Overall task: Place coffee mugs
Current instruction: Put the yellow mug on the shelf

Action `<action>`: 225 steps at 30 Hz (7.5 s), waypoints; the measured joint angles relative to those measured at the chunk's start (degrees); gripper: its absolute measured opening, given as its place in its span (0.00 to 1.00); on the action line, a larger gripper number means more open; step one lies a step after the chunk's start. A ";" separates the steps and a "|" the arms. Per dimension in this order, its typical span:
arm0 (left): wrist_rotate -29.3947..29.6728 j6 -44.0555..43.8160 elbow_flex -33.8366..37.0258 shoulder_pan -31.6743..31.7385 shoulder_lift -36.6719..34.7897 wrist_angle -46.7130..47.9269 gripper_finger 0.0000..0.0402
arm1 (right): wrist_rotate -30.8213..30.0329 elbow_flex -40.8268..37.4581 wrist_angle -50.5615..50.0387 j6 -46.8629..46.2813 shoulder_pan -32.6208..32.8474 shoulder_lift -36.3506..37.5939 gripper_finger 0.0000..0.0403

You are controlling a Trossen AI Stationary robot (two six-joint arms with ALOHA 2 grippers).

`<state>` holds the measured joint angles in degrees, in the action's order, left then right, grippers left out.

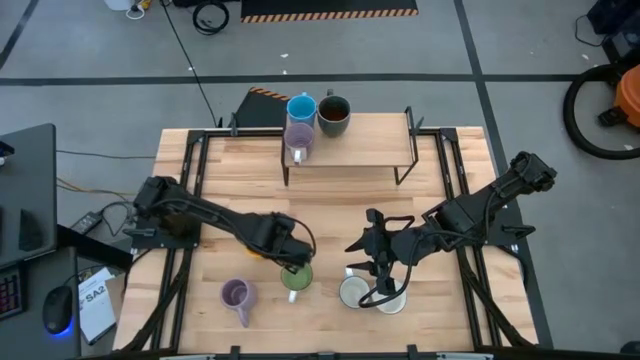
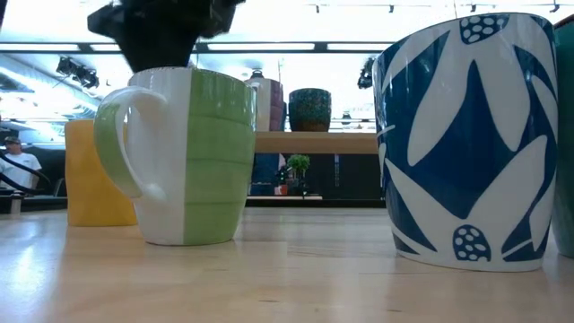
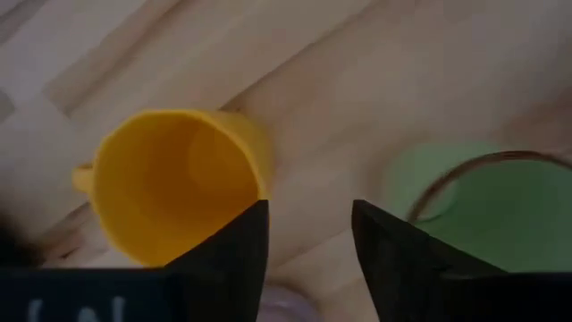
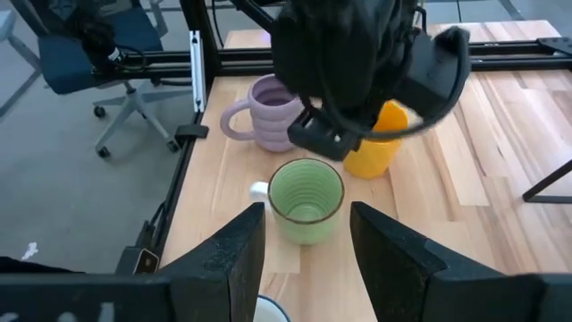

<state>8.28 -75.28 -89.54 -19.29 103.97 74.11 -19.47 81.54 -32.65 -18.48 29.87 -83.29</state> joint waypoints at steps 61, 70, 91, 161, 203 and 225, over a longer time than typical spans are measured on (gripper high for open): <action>-6.55 54.72 10.97 13.26 -3.52 -26.46 0.07 | -6.52 0.00 -13.46 -10.65 -1.95 7.82 0.43; -6.84 67.46 -7.43 17.59 6.88 -18.21 0.07 | -9.75 0.02 -22.71 -17.49 -3.21 11.49 0.43; -6.67 82.14 -25.31 18.86 23.14 -10.11 0.07 | -9.44 0.02 -30.84 -28.11 -2.51 14.06 0.43; 10.73 64.04 -8.65 3.21 -7.51 -19.38 0.36 | -1.49 0.00 -7.92 -2.49 -6.16 7.66 0.43; 18.72 49.44 38.64 3.43 -59.24 -42.82 0.33 | 16.90 17.84 -14.67 8.03 -26.62 -26.13 0.44; 24.08 43.07 40.46 3.43 -69.88 -55.66 0.33 | 14.65 17.60 -18.52 12.26 -30.29 -36.83 0.53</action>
<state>32.36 -32.21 -49.08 -15.86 34.09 18.44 -4.82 99.14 -51.17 -6.22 -0.42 -120.11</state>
